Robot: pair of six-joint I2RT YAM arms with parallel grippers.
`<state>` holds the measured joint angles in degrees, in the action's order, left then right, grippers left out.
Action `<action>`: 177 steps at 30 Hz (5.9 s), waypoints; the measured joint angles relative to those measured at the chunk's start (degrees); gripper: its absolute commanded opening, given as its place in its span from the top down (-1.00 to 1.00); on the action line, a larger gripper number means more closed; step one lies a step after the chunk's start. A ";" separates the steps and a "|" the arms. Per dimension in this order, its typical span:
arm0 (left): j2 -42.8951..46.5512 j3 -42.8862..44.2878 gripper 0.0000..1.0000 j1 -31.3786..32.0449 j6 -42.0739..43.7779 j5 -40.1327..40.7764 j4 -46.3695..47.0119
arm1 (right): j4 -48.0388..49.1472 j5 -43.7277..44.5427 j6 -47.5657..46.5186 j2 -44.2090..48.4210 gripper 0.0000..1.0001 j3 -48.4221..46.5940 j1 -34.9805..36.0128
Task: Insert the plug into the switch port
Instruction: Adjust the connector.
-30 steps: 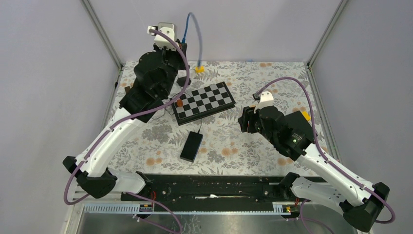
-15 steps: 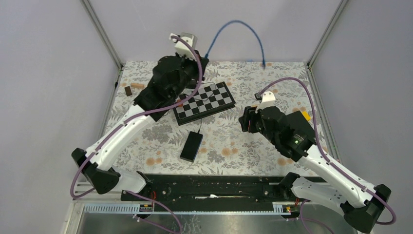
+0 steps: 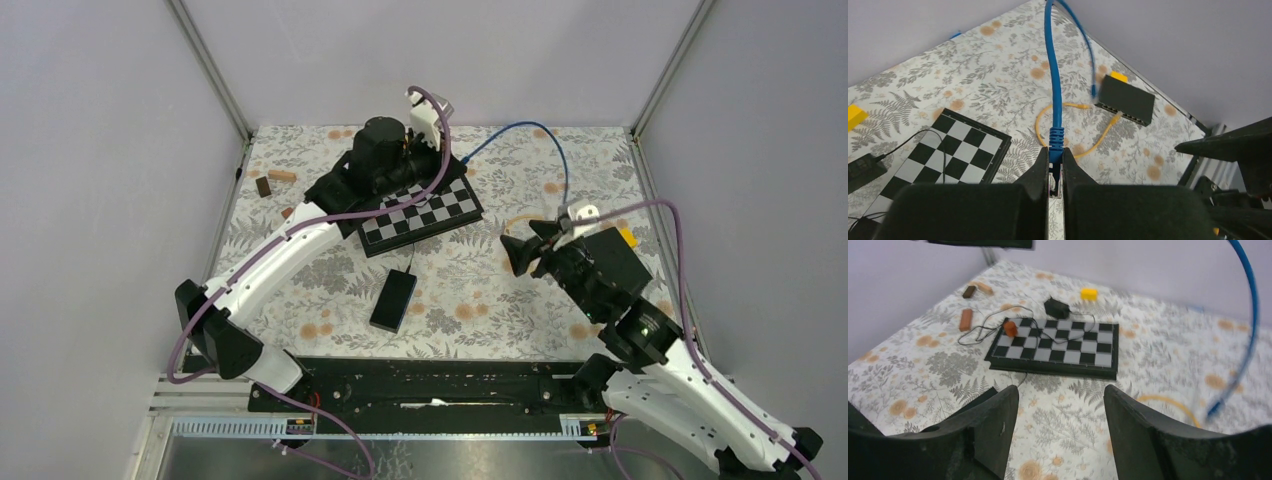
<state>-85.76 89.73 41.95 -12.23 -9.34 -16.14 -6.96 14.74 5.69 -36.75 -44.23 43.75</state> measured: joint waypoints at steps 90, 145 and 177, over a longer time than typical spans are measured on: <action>22.47 -8.50 -0.37 3.54 13.35 -27.78 -2.12 | 17.94 -31.56 -28.74 0.35 1.00 -7.34 -0.04; 21.86 -24.28 -0.53 3.54 1.14 -36.11 18.84 | 35.08 -6.71 -18.86 -5.64 1.00 -18.32 -0.04; 18.45 -26.51 -0.58 3.54 -8.46 -38.07 25.83 | 38.42 16.83 -29.88 -21.31 1.00 -34.40 -0.04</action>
<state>-67.31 63.22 45.50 -20.69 -47.42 9.69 31.46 31.57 -24.18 -58.06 -78.63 43.70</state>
